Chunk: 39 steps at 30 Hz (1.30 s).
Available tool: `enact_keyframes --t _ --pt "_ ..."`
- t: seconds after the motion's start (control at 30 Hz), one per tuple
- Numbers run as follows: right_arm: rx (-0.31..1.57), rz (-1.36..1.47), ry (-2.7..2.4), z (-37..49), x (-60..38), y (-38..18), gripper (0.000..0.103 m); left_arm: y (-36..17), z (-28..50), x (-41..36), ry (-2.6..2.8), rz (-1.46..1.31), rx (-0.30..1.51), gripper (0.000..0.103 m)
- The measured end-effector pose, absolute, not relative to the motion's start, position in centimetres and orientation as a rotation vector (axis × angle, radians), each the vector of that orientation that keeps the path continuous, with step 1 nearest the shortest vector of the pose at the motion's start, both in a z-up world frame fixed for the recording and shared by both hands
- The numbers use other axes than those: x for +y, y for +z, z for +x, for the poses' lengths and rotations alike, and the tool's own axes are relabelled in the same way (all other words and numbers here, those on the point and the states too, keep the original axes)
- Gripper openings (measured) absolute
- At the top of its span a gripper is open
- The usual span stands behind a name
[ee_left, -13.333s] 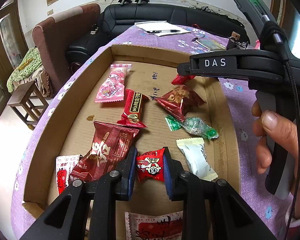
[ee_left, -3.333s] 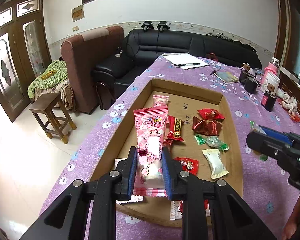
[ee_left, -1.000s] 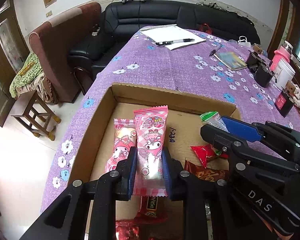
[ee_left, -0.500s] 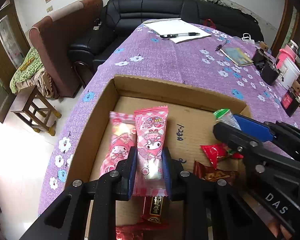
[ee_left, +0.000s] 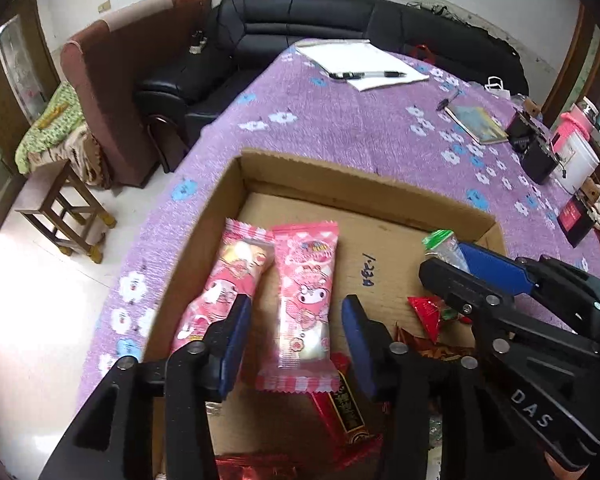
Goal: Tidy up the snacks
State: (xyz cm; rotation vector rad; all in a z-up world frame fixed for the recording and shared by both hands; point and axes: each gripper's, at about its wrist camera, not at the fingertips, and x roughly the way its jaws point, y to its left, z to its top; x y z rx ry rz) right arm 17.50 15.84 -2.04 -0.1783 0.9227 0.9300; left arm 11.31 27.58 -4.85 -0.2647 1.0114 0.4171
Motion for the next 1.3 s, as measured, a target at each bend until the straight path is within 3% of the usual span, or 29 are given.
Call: enact_keyframes --t 0.17,0.3,0.37,0.6,0.67,0.83,1.07,1.3 --pt "0.918 -0.176 0.927 17.4 15.6 -1.6 0.03 -3.7 10.4 27.8 0.427 -0.264 0.976 0.059" --pt "0.89 -0.162 0.918 16.8 14.6 -0.4 0.051 -2.3 9.0 27.3 0.438 -0.256 0.934 0.064" --pt "0.877 -0.149 0.921 16.5 14.0 0.2 0.055 -1.6 8.0 27.0 0.444 -0.251 0.907 0.068" --pt "0.827 -0.137 0.942 14.1 11.9 2.6 0.055 1.0 4.1 25.8 0.478 -0.232 0.824 0.072" --pt "0.815 -0.128 0.943 13.4 11.0 3.1 0.055 1.7 2.9 25.4 0.497 -0.229 0.798 0.082" --pt "0.782 -0.099 0.949 11.2 8.7 4.3 0.064 3.4 0.1 24.5 0.533 -0.218 0.725 0.092" --pt "0.749 -0.081 0.952 8.4 5.7 5.0 0.071 4.7 -2.5 22.9 0.548 -0.216 0.683 0.098" --pt "0.732 -0.046 0.951 6.6 2.5 5.2 0.072 5.1 -4.0 21.2 0.561 -0.186 0.664 0.099"
